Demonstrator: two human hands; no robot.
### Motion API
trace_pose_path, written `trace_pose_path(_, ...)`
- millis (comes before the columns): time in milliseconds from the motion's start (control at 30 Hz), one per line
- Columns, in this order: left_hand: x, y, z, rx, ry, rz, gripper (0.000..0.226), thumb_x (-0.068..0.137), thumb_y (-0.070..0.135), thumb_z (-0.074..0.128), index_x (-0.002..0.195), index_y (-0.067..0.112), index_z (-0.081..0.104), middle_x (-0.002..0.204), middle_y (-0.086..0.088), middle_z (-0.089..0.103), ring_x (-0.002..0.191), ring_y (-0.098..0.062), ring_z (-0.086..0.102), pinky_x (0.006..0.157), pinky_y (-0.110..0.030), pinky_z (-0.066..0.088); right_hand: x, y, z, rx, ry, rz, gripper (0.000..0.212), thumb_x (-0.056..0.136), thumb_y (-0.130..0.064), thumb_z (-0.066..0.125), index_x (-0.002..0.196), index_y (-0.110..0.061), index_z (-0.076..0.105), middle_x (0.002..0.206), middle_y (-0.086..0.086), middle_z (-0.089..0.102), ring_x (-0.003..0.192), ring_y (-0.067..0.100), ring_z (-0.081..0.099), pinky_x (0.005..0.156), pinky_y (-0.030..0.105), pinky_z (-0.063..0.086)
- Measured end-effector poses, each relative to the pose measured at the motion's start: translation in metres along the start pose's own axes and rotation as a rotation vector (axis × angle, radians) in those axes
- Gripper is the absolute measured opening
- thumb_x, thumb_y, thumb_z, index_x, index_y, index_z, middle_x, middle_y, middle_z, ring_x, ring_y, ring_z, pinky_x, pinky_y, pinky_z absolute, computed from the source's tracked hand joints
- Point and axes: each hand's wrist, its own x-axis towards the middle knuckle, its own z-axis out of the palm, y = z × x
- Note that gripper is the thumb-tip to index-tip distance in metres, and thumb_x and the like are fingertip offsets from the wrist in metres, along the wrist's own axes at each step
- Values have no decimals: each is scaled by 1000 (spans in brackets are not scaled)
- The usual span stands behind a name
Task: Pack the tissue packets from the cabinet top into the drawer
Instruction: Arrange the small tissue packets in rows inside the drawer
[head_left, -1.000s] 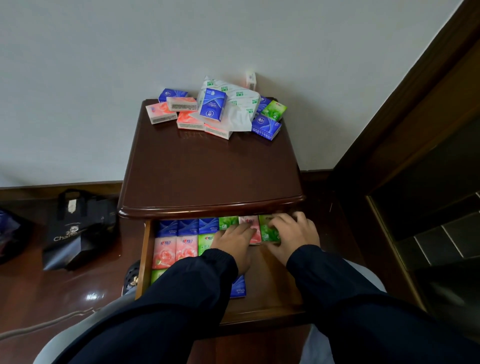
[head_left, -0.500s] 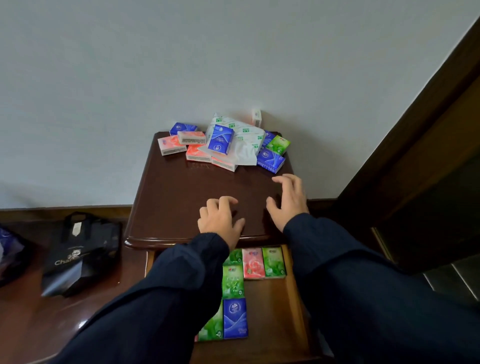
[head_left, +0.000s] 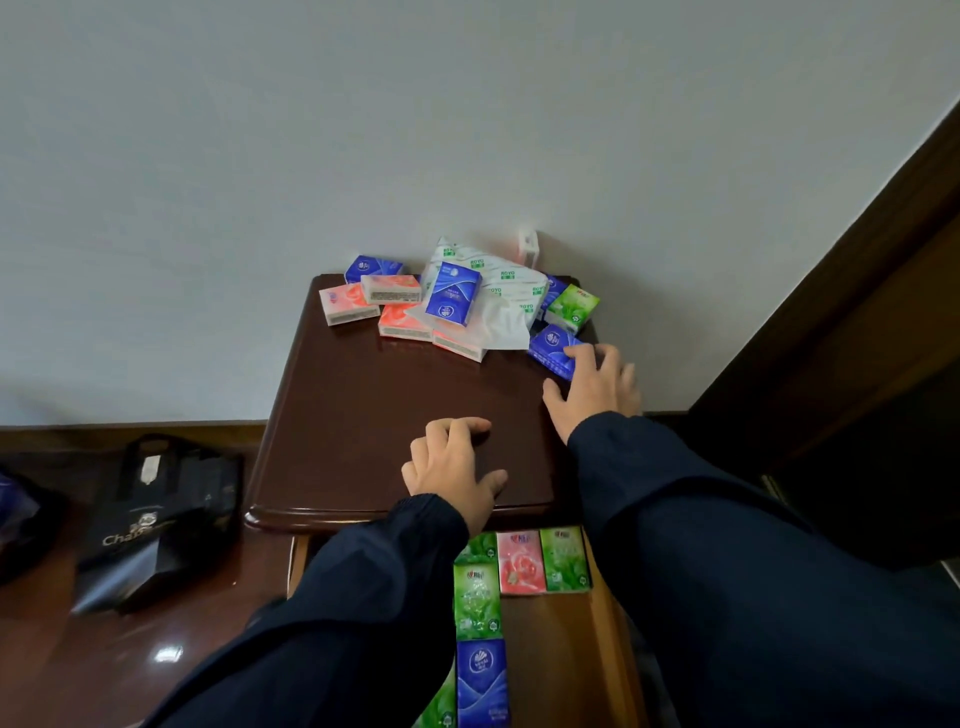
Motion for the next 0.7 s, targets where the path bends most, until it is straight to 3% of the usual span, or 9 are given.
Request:
trace_pose_path(100, -2, 1, -2, -8, 3, 9, 56, 85, 42, 72, 133, 38, 44, 133, 8, 37, 123, -20, 37, 89, -31, 23, -15, 13, -7, -22, 63, -82, 39, 85, -54, 65, 114, -33, 50, 132, -7, 51, 107, 26, 46, 86, 38, 45)
trace_pose_path(233, -3, 1, -5, -80, 3, -11, 54, 84, 35, 74, 131, 36, 46, 131, 10, 40, 120, -18, 41, 91, -32, 27, -35, 18, -11, 83, 29, -139, 37, 79, -57, 68, 94, -35, 43, 102, -17, 55, 105, 20, 47, 84, 36, 40)
trace_pose_path(300, -1, -1, -10, -201, 38, -38, 48, 85, 22, 72, 127, 32, 50, 128, 7, 45, 113, -17, 50, 94, -33, 37, -40, 15, -8, 173, -35, -172, 43, 75, -58, 72, 97, -37, 42, 100, -19, 48, 105, 18, 47, 87, 35, 37)
trace_pose_path(433, 19, -4, -34, -361, 133, -24, 39, 88, 5, 61, 121, 23, 52, 122, -4, 47, 91, -16, 59, 92, -33, 51, -35, -1, -1, 249, -161, -206, 70, 67, -65, 68, 127, -40, 43, 116, -16, 51, 111, 15, 45, 94, 35, 36)
trace_pose_path(567, 62, 7, -53, -261, 247, 20, 41, 88, 16, 64, 126, 22, 52, 122, -1, 48, 108, -21, 54, 95, -39, 50, -28, -16, 13, 107, -134, -239, 71, 66, -79, 50, 128, -44, 48, 112, -14, 48, 106, 14, 46, 92, 35, 38)
trace_pose_path(700, 111, 25, -57, -141, 389, 7, 51, 88, 32, 67, 133, 17, 48, 133, -6, 49, 124, -26, 45, 103, -40, 43, -25, -14, 24, 107, -50, -254, 65, 67, -81, 49, 122, -45, 49, 101, -18, 42, 96, 9, 46, 84, 32, 38)
